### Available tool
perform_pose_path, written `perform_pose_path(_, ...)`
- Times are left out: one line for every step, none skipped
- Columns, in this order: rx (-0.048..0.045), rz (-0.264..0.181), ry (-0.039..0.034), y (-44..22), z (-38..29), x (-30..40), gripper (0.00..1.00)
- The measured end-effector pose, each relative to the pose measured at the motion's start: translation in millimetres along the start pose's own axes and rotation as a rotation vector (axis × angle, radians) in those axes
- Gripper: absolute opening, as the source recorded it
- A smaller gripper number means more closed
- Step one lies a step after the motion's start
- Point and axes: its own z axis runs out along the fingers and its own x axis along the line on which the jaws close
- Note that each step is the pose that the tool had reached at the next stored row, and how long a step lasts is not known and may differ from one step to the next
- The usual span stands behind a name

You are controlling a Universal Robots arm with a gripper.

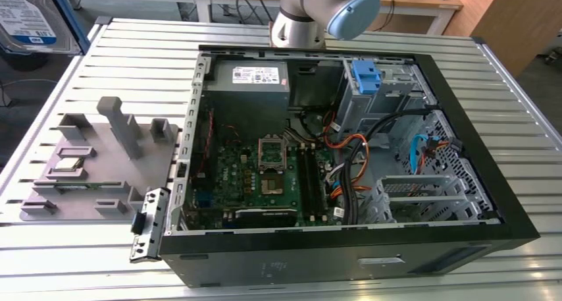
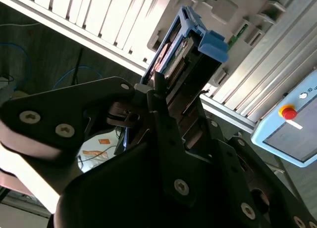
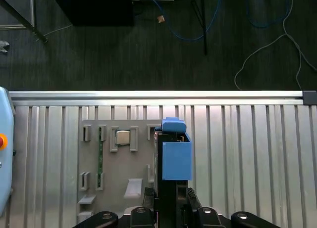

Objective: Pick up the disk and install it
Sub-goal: 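Pick up the disk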

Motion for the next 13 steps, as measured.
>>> perform_pose_path(0.0000,0.000,0.0000,0.2,-2.6,-0.2,0.35)
perform_pose_path(0.0000,0.000,-0.0001,0.4,-4.8,-0.3,0.35)
perform_pose_path(0.0001,0.000,-0.0001,0.6,-6.9,-0.4,0.35)
perform_pose_path(0.0001,0.000,-0.0001,0.7,-8.9,-0.6,0.35)
perform_pose_path(0.0001,0.000,-0.0001,0.9,-10.9,-0.7,0.35)
perform_pose_path(0.0001,0.000,-0.0001,1.0,-12.9,-0.9,0.35)
perform_pose_path(0.0001,0.000,-0.0001,1.2,-14.8,-1.0,0.35)
perform_pose_path(0.0001,0.000,-0.0001,1.3,-16.7,-1.1,0.35)
perform_pose_path(0.0001,0.000,-0.0001,1.5,-18.4,-1.2,0.35)
perform_pose_path(0.0002,0.000,-0.0001,1.6,-19.9,-1.3,0.35)
perform_pose_path(0.0001,0.000,-0.0001,1.7,-21.4,-1.4,0.35)
perform_pose_path(0.0001,0.000,-0.0001,1.8,-23.0,-1.5,0.35)
perform_pose_path(0.0001,0.000,-0.0001,1.9,-24.5,-1.6,0.35)
